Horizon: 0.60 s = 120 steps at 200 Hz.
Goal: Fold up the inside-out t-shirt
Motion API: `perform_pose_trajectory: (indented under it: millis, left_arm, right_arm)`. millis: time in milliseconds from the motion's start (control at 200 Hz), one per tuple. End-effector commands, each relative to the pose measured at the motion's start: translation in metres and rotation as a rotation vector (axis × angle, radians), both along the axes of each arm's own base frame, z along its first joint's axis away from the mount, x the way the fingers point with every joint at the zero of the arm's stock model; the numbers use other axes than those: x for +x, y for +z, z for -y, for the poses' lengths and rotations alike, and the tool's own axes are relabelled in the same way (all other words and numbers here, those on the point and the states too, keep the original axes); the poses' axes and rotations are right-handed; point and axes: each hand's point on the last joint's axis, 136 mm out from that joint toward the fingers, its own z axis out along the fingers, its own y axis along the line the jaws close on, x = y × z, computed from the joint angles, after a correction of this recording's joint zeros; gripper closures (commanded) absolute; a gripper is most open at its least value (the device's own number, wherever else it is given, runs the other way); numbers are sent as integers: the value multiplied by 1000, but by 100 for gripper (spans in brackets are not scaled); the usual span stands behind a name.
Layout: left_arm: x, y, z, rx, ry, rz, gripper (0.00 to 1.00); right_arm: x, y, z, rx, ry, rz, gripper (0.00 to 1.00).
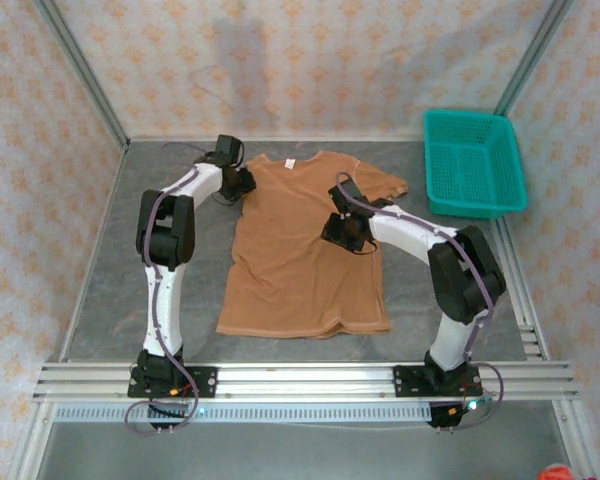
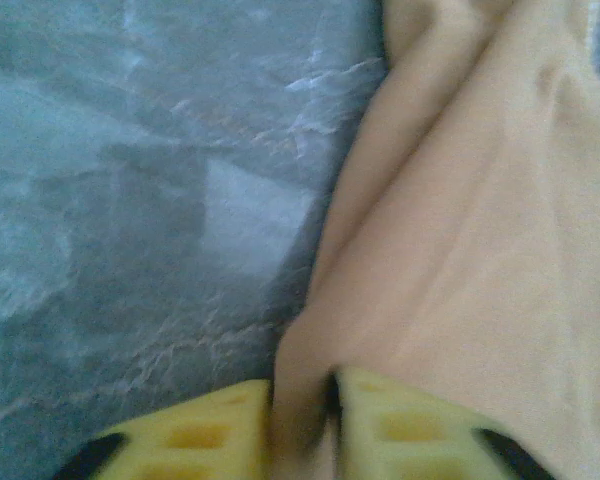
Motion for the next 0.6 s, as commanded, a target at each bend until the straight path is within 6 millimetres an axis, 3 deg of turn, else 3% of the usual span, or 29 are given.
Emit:
perform_pose_trajectory:
  millis: [0, 45, 150, 210, 285, 370, 490, 595]
  left_arm:
    - [-8, -10, 12, -58, -14, -17, 93]
    - [-13, 1, 7, -41, 2, -2, 100]
    - [-32, 39, -7, 56, 22, 36, 100]
    - [-43, 70, -9, 123, 20, 83, 100]
    - [-53, 105, 6, 185, -17, 145, 100]
    - [-61, 133, 42, 221, -75, 198, 100]
    - [-61, 132, 105, 225, -196, 199, 100]
    - [-60, 99, 152, 219, -255, 131, 100]
  right_arm:
    - [0, -16, 0, -9, 1, -17, 62]
    - [-2, -25, 2, -26, -2, -34, 64]
    - [-15, -53, 14, -85, -12, -97, 67]
    - [-25, -68, 22, -115, -17, -134, 68]
    - [-41, -83, 33, -151, -25, -175, 69]
    - [-55, -93, 46, -183, -38, -199, 69]
    - [-68, -98, 60, -211, -70, -211, 69]
    - [-73, -99, 70, -214, -110, -217, 68]
